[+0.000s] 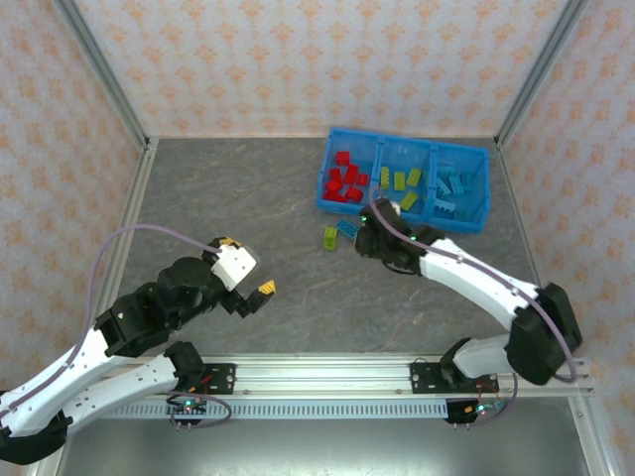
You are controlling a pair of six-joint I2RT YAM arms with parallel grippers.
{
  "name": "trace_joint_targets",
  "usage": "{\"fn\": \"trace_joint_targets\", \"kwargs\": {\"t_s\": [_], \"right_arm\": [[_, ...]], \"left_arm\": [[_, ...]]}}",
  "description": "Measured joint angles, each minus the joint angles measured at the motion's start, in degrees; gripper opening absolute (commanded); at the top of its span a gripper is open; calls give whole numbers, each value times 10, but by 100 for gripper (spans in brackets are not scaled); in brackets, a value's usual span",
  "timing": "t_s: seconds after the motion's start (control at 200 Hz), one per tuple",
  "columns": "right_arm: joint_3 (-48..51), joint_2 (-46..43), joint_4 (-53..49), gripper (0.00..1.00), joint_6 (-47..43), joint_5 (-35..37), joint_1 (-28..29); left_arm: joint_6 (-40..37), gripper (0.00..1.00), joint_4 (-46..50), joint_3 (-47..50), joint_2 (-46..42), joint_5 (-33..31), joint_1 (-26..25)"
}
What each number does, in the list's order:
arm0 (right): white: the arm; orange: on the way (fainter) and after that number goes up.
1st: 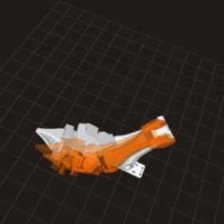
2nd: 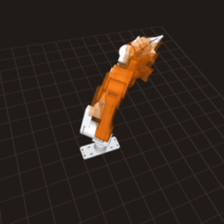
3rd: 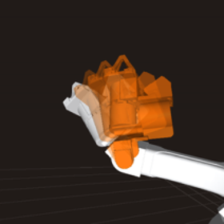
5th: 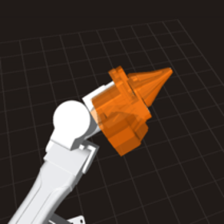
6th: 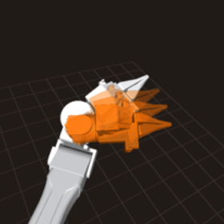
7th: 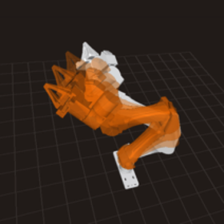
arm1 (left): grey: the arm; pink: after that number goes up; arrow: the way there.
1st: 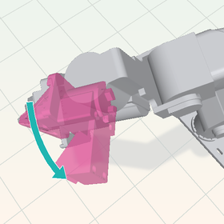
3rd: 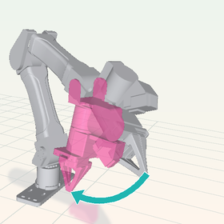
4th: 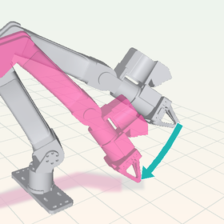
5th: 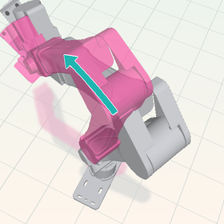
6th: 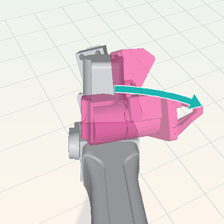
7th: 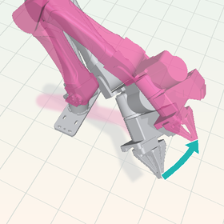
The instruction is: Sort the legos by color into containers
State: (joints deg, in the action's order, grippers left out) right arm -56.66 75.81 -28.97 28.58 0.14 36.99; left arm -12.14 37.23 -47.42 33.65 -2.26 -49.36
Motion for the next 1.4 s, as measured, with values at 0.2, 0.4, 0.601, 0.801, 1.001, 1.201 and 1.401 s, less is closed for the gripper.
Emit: {"fn": "trace_joint_targets", "kwargs": {"t_s": [0.2, 0.4, 0.601, 0.801, 1.001, 1.201, 1.401], "right_arm": [[-121, 72, -6, 18, -45, 15, -130], [-318, 291, -28, 26, -92, -11, -218], [-511, 451, -110, 54, -121, -26, -254], [-542, 432, -149, 58, -115, -51, -257], [-336, 232, -103, 64, -63, -107, -231], [-175, 79, -45, 67, -10, -111, -84], [-132, 118, -15, 68, 35, -77, 29]], "left_arm": [[-6, 100, 12, 0, 10, 20, 0], [-13, 100, 27, 0, 41, 23, 0], [-13, 100, 31, 0, 60, 24, 0], [-13, 100, 34, 0, 66, 25, 0], [-13, 100, 35, 0, 62, 25, 0], [-13, 100, 36, 0, 45, 23, 0], [-13, 100, 36, 0, 36, 20, 0]]}}
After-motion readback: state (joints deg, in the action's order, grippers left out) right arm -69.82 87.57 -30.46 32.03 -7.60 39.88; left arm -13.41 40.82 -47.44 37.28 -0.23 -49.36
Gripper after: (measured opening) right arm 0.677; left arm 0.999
